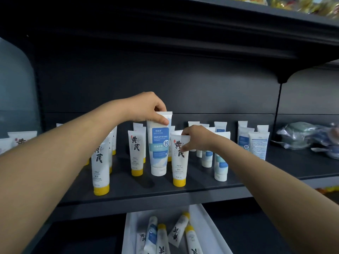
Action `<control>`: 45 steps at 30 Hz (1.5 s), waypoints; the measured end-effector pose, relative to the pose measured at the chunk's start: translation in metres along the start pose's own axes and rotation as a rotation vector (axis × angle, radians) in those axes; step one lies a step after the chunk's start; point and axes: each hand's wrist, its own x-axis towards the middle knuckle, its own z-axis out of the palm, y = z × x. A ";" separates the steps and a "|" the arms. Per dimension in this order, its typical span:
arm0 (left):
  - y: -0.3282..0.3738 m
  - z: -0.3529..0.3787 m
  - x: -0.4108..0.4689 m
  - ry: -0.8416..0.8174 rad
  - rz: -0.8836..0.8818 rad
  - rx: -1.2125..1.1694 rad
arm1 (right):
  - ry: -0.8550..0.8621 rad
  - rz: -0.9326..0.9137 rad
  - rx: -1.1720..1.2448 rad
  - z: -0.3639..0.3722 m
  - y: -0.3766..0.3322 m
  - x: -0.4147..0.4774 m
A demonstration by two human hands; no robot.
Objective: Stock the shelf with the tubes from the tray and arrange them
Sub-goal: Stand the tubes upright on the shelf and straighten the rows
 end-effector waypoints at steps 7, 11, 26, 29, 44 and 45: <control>0.017 -0.010 -0.004 0.017 0.042 0.033 | 0.027 0.018 -0.185 -0.030 -0.005 -0.011; 0.037 -0.016 -0.007 -0.018 0.065 0.050 | 0.023 -0.007 -0.226 -0.048 -0.002 -0.032; 0.174 0.010 -0.004 -0.020 -0.035 0.043 | 0.015 0.025 -0.425 -0.108 0.106 -0.164; 0.210 0.024 0.002 -0.025 -0.055 0.041 | 0.001 0.032 -0.405 -0.119 0.144 -0.191; 0.319 0.090 0.108 -0.085 0.034 0.066 | -0.095 0.068 -0.332 -0.131 0.283 -0.215; 0.321 0.096 0.118 -0.096 0.044 0.078 | -0.103 0.074 -0.326 -0.129 0.292 -0.211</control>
